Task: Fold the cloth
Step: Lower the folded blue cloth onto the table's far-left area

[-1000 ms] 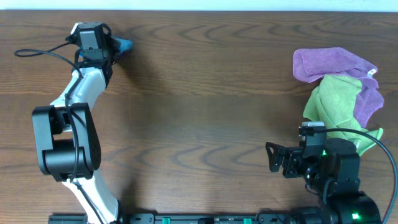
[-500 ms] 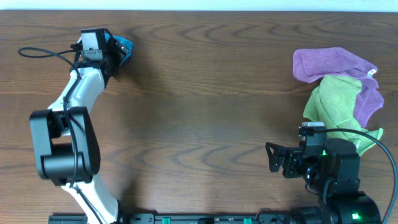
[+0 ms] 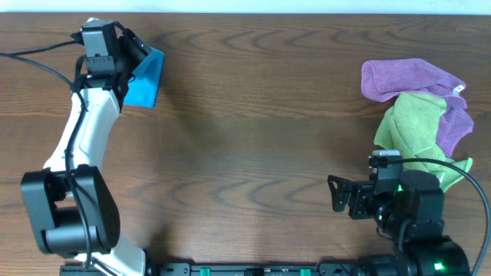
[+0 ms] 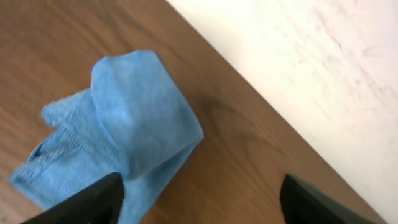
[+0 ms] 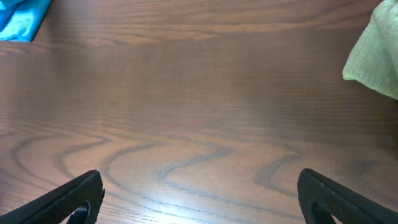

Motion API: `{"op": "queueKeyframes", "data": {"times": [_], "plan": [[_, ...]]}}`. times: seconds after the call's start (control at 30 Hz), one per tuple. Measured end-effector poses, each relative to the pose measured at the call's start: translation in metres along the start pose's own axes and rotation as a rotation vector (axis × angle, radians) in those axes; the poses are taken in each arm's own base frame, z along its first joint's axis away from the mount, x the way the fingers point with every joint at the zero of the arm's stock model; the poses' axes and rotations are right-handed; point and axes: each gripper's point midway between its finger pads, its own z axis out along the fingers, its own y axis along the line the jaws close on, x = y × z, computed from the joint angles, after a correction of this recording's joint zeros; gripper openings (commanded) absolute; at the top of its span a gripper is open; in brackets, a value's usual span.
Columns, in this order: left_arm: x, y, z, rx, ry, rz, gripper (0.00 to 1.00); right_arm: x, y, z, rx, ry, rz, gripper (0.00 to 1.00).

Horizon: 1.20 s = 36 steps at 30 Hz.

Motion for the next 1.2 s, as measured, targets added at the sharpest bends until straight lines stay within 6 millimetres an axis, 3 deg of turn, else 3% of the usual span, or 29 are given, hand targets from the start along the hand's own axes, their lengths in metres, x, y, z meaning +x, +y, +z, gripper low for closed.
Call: {"op": "queueKeyframes", "data": {"times": [0.2,0.37,0.53,0.63,0.77,0.9,1.03,1.2], "plan": [[0.0,0.0,0.04,0.041,-0.053,0.006,0.25,0.0,0.0,0.0,0.0,0.0,0.0,0.99],[0.001,0.002,0.066,0.065,-0.097,0.001,0.2,0.0,0.0,0.0,0.0,0.001,0.001,0.99],[0.026,0.025,0.093,0.014,-0.046,-0.026,0.18,0.0,0.0,0.0,0.0,0.0,0.0,0.99],[0.039,0.036,0.103,-0.012,-0.015,-0.046,0.23,0.0,0.0,0.0,0.0,0.0,0.0,0.99],[0.044,0.038,0.106,-0.013,-0.004,-0.071,0.51,0.0,0.0,0.0,0.0,0.0,0.0,0.99],[0.052,0.033,0.102,0.012,0.051,-0.085,0.68,0.0,0.0,0.0,0.0,0.0,0.0,0.99],[0.059,0.03,0.074,-0.022,0.143,-0.11,0.73,0.0,0.0,0.0,0.0,0.0,0.0,0.99],[0.041,0.014,0.035,-0.012,0.139,-0.13,0.77,0.0,0.0,0.0,0.0,0.0,0.0,0.99]]}}
